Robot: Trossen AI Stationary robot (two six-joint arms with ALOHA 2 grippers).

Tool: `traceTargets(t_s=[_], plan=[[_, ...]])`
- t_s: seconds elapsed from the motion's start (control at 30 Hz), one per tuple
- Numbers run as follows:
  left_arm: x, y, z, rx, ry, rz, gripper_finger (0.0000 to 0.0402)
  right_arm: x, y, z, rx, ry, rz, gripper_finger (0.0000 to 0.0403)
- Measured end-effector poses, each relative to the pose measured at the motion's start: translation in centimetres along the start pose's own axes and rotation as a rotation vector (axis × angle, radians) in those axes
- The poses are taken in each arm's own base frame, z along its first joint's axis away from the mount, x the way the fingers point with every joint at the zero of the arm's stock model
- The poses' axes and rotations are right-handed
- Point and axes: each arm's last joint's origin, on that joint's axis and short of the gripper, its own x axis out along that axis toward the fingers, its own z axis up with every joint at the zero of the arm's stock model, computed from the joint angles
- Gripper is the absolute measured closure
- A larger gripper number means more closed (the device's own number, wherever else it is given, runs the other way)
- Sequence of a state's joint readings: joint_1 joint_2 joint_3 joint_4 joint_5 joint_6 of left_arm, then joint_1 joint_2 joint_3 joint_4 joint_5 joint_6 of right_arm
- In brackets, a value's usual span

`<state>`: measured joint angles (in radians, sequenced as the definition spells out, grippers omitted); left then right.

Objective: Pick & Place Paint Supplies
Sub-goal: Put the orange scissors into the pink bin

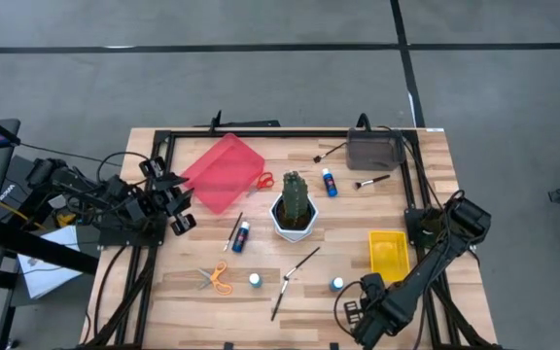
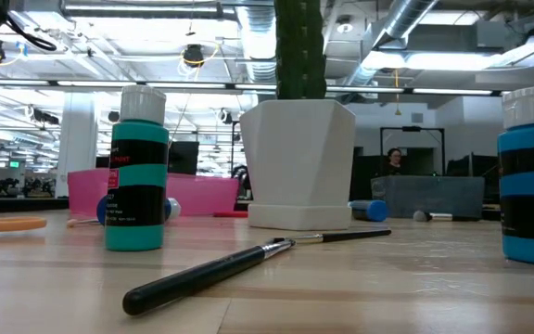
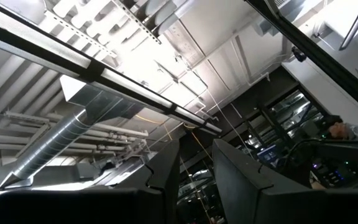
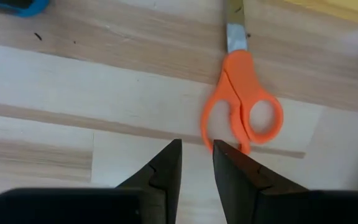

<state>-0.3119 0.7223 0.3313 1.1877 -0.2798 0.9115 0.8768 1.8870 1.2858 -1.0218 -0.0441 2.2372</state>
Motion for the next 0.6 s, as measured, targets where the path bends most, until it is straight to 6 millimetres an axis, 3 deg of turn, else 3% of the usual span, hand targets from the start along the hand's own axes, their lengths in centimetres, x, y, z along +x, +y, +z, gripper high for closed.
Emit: traceTargets(t_s=[0.6], plan=[[0.0, 0.0, 0.0, 0.0, 0.0, 0.0, 0.0314, 0.01, -0.15, -0.02, 0.0, -0.042, 0.02, 0.0317]])
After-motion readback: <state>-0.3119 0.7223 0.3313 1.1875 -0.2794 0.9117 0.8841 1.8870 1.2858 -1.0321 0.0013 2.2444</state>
